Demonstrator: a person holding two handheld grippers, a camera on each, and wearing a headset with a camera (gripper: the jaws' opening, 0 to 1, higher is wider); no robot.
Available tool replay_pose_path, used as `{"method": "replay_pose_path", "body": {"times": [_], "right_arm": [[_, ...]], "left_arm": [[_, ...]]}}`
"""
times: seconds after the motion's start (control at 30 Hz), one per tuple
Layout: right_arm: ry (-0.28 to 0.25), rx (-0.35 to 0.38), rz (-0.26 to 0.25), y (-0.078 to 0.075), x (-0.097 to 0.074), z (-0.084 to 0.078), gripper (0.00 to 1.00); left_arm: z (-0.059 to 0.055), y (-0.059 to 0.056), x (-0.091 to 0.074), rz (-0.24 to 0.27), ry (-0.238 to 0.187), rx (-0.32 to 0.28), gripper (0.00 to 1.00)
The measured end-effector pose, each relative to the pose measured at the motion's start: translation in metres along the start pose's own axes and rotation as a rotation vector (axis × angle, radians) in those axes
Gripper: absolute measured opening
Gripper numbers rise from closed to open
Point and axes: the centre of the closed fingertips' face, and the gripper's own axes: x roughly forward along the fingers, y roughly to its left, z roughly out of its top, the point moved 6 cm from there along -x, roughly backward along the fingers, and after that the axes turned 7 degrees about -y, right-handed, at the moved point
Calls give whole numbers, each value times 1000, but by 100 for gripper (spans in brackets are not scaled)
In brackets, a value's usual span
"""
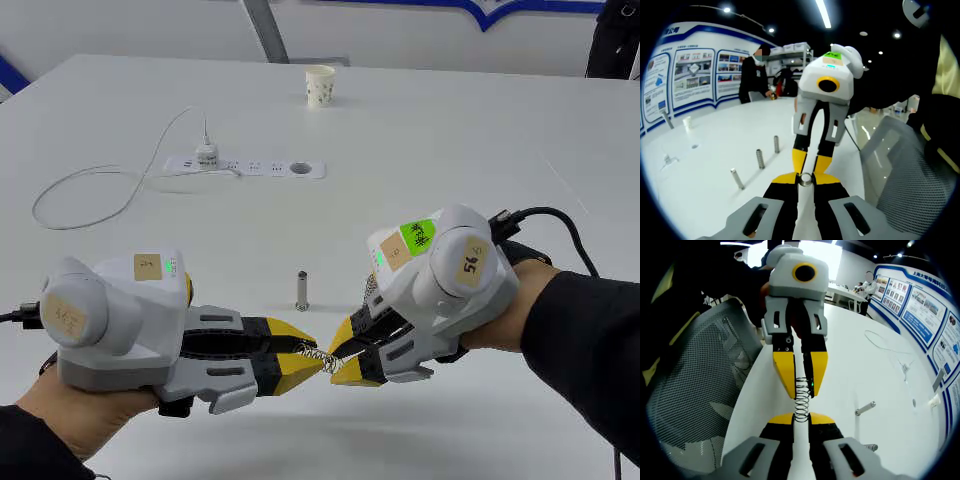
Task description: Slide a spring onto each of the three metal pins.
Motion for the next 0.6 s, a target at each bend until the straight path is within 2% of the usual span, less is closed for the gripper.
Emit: {"method": "replay_pose_path", "body": {"times": [0.5,0.6], "right_arm": [[-3,7,7,3,3,3,12],[-1,27,4,3,3,3,12]], "left_arm": [[7,-3,4,-12,-22,3,10],[7,-3,4,-14,-22,1,10]]}}
